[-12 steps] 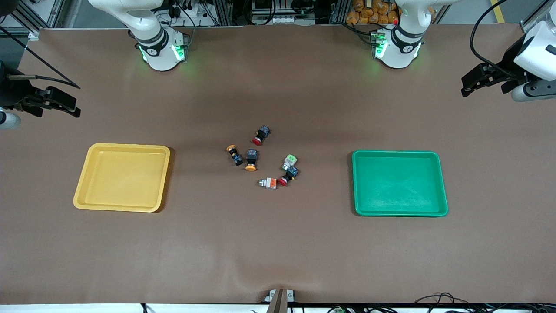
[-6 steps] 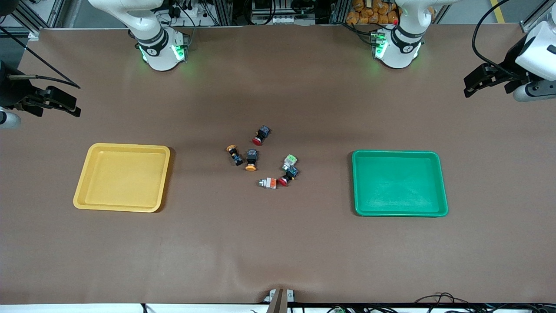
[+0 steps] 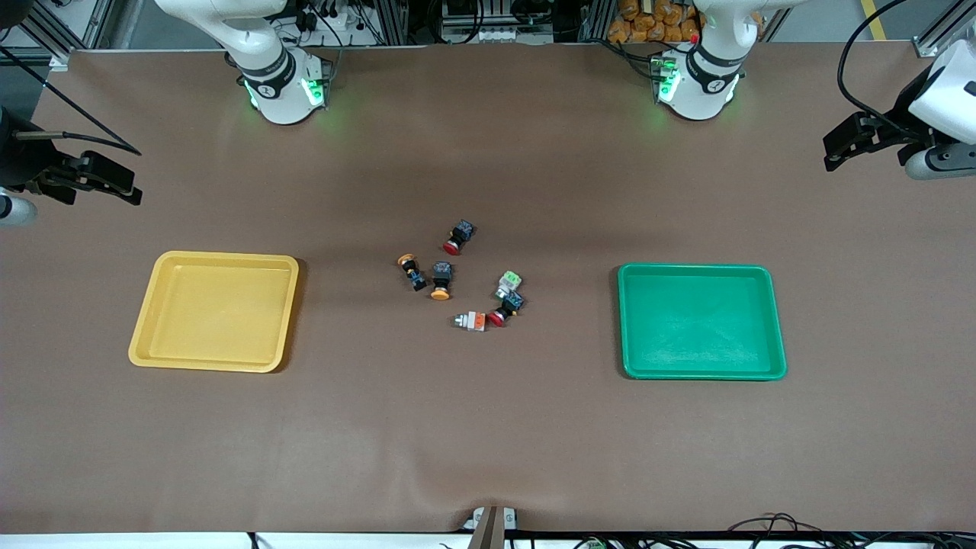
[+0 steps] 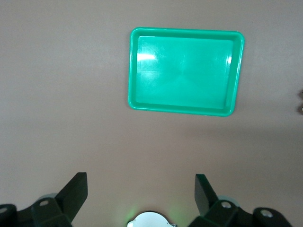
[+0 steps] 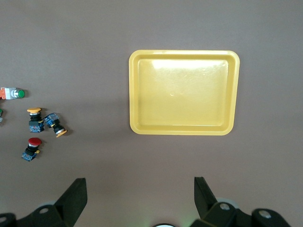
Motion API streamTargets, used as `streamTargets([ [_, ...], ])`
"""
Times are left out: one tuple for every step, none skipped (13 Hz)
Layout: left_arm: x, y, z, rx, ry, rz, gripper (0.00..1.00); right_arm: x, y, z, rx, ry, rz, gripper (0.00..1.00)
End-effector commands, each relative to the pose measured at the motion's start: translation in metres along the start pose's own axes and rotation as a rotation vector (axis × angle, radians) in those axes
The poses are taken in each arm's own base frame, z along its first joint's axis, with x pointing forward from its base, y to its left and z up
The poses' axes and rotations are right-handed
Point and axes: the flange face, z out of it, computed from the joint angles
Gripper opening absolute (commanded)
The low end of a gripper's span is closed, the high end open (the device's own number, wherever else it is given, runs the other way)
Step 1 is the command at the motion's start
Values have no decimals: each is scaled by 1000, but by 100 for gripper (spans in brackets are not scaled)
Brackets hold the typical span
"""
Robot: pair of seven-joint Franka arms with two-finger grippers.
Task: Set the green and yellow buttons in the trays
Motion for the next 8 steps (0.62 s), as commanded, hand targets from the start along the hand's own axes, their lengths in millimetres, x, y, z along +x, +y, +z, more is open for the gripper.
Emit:
streamTargets([
  [-2, 0, -1, 23, -2, 16, 100, 0, -1, 4, 10, -2, -2, 100],
  [-2, 0, -1, 23, -2, 16, 100, 1, -1, 5, 12, -5, -2, 100],
  [-2, 0, -1, 23, -2, 16, 100, 1, -1, 8, 11, -10, -2, 100],
  [-2, 1, 0, 23, -4, 18, 100, 1, -1, 8, 11, -10, -2, 100],
  [-2, 1, 0, 21, -4, 18, 100, 1, 2, 8, 12, -14, 2, 100],
  [-2, 1, 0, 21, -2, 18, 100, 1, 2, 9, 13, -14, 4, 100],
  [-2, 2, 0, 18, -2, 19, 100, 4, 1, 12, 13, -22, -7, 100],
  [-1, 3, 0, 17, -2, 20, 100, 9, -3, 23, 11, -46, -12, 100],
])
